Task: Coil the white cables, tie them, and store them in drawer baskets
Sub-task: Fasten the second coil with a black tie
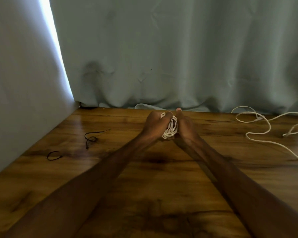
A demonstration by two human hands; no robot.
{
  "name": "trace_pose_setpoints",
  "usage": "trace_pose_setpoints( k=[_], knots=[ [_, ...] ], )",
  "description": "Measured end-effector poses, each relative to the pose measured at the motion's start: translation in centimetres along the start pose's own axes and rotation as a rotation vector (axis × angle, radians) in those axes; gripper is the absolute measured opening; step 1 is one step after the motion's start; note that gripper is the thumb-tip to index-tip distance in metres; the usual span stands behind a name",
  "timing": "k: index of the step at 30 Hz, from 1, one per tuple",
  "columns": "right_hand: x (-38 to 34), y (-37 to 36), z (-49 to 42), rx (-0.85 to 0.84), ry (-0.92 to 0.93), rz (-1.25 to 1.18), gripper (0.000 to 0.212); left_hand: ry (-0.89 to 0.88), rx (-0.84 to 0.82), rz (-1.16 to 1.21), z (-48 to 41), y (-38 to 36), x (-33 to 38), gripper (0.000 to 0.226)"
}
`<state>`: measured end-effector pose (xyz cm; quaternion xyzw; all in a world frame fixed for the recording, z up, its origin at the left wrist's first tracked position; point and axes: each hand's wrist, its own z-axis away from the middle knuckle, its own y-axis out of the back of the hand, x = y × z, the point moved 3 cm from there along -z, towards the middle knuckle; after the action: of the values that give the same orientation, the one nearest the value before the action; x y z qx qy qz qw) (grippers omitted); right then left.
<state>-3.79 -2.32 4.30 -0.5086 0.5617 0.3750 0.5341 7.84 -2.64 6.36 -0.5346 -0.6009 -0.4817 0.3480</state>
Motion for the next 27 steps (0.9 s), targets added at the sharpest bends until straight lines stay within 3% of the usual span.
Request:
trace_pose_setpoints(
  k=[4,6,10,16,22,24,27],
  knots=[
    [1.1,-2.8,0.3,-0.114,-0.100,0.067,0.075,-0.015,0.176,-0.027,-1.2,5.7,0.3,0.041],
    [2.2,-4.6,0.4,-0.162,-0.073,0.168,0.068,-0.004,0.225,-0.015,-1.5,9.1,0.4,0.039],
    [2.6,-8.7,1.4,-0.339,0.166,0.557,0.019,0.078,0.215,-0.036,-2.2,14.7,-0.3,0.033],
    [2.9,-16.3,2.6,-0.591,0.505,0.910,0.039,0.092,0.347,0.044,-2.8,20.5,-0.4,0.038],
    [3.7,-21.2,2.0,-0.562,0.752,1.057,0.033,0.061,0.397,0.115,-2.7,21.9,-0.5,0.040],
    [4.3,-21.7,1.3,-0.572,0.751,1.125,0.019,0.051,0.397,0.134,-2.6,21.9,-0.5,0.041],
    [4.4,-21.0,0.6,-0.523,0.677,1.098,0.020,0.059,0.400,0.111,-2.6,21.6,-0.7,0.041]
  ],
)
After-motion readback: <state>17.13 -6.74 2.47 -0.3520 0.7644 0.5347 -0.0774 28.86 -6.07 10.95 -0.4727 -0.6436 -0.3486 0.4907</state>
